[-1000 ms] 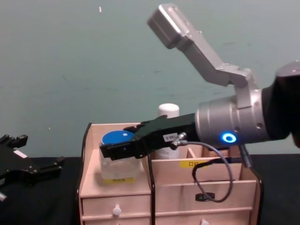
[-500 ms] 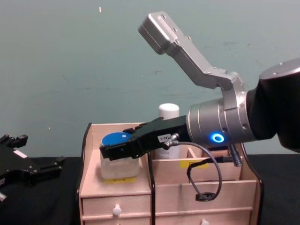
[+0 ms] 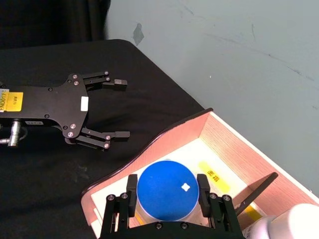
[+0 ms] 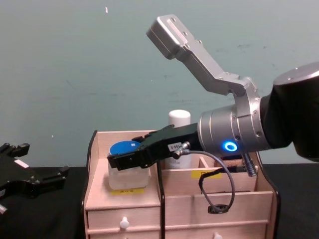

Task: Pick up the facial cleanser and watermelon frost from the table and place them into the tiered storage box.

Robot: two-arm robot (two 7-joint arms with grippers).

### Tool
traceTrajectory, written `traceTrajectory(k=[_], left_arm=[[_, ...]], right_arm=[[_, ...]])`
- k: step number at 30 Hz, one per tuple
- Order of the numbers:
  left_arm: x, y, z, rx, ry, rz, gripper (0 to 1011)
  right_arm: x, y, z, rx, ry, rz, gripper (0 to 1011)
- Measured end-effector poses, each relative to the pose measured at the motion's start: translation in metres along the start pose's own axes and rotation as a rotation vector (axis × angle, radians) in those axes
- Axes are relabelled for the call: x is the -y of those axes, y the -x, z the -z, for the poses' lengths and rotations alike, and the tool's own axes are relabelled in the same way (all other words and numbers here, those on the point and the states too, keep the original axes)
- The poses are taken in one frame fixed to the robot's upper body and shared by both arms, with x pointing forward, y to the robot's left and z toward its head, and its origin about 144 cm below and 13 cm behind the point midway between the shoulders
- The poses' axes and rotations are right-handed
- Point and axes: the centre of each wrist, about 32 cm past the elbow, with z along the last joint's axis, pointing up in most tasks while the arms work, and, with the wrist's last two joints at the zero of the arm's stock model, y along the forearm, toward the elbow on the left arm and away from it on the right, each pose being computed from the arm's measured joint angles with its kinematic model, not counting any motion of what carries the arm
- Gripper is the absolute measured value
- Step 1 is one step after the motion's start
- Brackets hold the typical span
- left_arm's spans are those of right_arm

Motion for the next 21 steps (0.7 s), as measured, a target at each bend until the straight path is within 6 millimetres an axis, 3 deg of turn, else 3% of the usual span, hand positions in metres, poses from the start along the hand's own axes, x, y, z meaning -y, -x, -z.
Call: traceTrajectory(k=[5, 11, 14, 21], left_arm=[[0.0, 0.0, 0.0, 0.0, 0.0, 0.0, 1010], [0.0, 0.0, 0.0, 0.0, 0.0, 0.0, 1010], [0.0, 0.0, 0.0, 0.0, 0.0, 0.0, 1010], [0.0, 0.0, 0.0, 0.0, 0.0, 0.0, 1010]], right_arm=[[0.0002, -0.0001, -0.0003, 0.0, -0.001, 0.0, 768], [0.0003, -0.0001, -0.0003, 0.0, -0.002, -0.001, 958], [0.0004, -0.0001, -0.0003, 0.0, -0.003, -0.001, 1003], [0.0014, 0.0002, 0.0004, -0.003, -0.011, -0.001, 1003]])
